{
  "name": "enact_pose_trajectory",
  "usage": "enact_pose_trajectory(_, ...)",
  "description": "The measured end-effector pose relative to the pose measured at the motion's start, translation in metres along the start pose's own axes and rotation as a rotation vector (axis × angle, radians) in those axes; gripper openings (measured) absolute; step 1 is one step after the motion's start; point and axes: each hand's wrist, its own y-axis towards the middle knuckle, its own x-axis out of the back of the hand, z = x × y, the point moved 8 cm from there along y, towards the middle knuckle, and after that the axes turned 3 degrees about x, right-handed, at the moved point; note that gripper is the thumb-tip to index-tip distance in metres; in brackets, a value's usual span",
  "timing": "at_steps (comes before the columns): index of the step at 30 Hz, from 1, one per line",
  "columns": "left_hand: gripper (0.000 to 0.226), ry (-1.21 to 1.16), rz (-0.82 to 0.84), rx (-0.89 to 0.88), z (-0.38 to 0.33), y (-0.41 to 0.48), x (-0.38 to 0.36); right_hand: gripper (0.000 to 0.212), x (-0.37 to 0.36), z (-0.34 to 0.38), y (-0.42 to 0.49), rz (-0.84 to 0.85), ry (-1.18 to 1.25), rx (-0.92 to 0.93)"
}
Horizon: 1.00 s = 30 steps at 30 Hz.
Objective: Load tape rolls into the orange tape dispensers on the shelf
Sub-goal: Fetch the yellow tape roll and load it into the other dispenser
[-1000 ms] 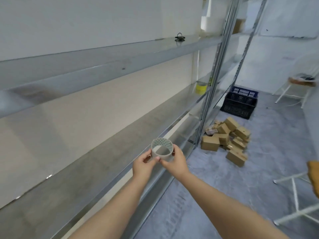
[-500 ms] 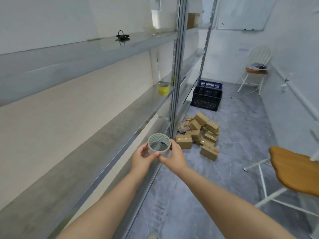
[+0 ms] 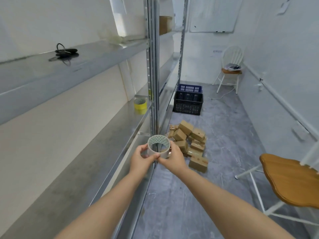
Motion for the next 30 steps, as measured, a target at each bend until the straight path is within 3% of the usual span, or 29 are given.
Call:
enact_pose_trajectory(7,0.054,-0.041,-0.025,0.03,-0.001,0.088,-0.037,0.062,0.01,-0.033,0.095,0.055,-0.018,-0.011)
enact_pose_trajectory(18,0.056,-0.131,-0.309,0.086,-0.018,0.203,-0.086,0.058,0.018,-0.061,0.252,0.279,-0.038,0.129)
enact_pose_trajectory(25,0.053,-0.118,-0.487,0.17,0.0,0.241,-0.056,0.055,-0.039,-0.064,0.301,0.458,0.039,0.146)
enact_pose_trajectory(30,0.054,-0.019,-0.638,0.231,0.012,0.259,-0.013,0.066,-0.094,-0.06,0.319,0.53,0.102,0.128)
